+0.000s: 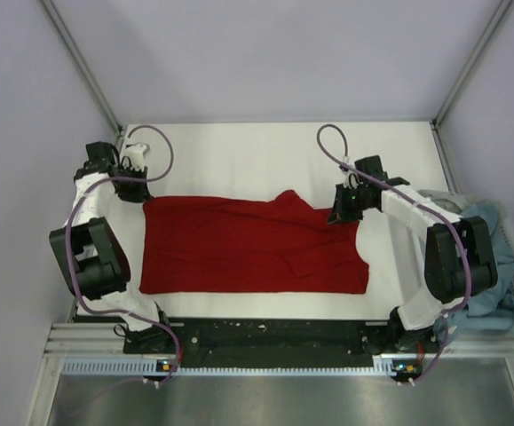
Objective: Fold and stack the t-shirts
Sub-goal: Fold the other side of the tshirt into a rectangle
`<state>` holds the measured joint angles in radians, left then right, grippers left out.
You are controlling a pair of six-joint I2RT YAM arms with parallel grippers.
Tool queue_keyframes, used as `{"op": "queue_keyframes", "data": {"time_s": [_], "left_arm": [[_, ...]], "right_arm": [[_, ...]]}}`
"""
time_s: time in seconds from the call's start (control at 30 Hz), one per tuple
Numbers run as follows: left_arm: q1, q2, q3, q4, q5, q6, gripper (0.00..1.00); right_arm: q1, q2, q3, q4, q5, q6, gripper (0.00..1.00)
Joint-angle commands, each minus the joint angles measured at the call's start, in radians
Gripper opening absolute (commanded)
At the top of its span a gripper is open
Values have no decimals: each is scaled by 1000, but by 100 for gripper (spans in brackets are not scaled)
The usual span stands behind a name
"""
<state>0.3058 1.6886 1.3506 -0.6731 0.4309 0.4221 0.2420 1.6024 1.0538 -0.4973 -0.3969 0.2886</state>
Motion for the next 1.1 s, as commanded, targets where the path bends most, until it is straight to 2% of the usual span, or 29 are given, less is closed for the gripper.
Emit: {"op": "queue_keyframes", "data": {"time_s": [0.0,0.1,0.2,0.43,0.6,0.77,0.87,1.07], "left_arm": [[18,-104,-125,-46,3,148,0],[19,-139,-211,-39,-55,219,0],[21,-152,-272,-66,-54,312,0],[21,-136,-304,-134,-14,422,0],[21,-142,-288,-134,5,411,0],[21,-170,-280,-125,11,392,0],[21,-196,-289,-108,12,392,0],[21,-218,-292,-91,-1,394,0]], "right_arm": [[37,-58,-67,-46,64,21,1],[43,-59,-126,-81,108,66,7],[43,-70,-162,-122,150,93,15],[43,-191,-129,-193,165,48,39],[49,-223,-5,-129,164,26,41],[112,-70,138,-18,179,26,43],[157,57,244,3,165,1,49],[184,280,367,13,138,-17,50]]}}
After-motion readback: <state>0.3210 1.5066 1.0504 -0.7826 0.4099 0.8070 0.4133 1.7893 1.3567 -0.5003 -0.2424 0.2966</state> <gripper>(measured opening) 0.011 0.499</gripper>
